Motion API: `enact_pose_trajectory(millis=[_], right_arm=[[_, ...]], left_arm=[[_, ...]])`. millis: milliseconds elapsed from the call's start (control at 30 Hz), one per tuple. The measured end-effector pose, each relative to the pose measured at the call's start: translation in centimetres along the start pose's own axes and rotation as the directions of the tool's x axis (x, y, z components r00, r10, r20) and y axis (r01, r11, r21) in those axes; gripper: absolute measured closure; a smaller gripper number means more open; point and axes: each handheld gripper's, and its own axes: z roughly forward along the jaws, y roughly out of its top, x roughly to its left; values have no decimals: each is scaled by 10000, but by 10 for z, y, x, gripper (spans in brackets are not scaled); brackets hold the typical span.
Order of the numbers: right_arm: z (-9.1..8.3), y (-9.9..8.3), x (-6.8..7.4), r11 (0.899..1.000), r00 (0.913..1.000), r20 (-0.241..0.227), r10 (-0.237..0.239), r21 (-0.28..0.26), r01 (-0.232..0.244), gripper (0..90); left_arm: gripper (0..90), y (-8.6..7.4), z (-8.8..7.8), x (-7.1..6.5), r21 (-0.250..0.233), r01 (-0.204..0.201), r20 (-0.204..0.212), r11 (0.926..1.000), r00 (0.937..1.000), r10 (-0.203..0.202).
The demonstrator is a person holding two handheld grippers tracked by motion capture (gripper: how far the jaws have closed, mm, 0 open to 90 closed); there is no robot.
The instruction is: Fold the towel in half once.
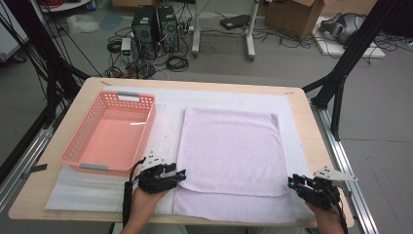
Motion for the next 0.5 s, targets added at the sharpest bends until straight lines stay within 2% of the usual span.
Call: enact_pose_trajectory(millis=[100,167,267,300,400,467,500], right_arm=[[3,-1,4,9998,9999,-81,66,184,-64,704],[7,-3,7,9993,9999,-124,-67,361,71,705],[12,-6,12,9964,9993,17,-373,763,370,708],[12,-6,14,9964,9991,84,-407,743,399,711],[12,-5,15,9947,9977,268,-621,837,597,766],[13,-5,15,9941,9978,188,-639,888,620,843],[13,-4,15,9940,9979,141,-629,903,614,853]], left_arm=[[570,-2,1,-2,424,-45,-42,9991,10000,47],[619,-3,0,-5,620,-125,-122,9980,9998,133],[668,-6,-2,-8,659,-322,-233,9973,9992,338],[686,-6,-3,-9,673,-390,-285,9970,9988,410],[772,-7,-5,-10,688,-524,-336,9963,9979,548],[812,-8,-6,-10,553,-580,-380,9968,9975,601],[828,-8,-7,-11,470,-629,-391,9969,9971,647]])
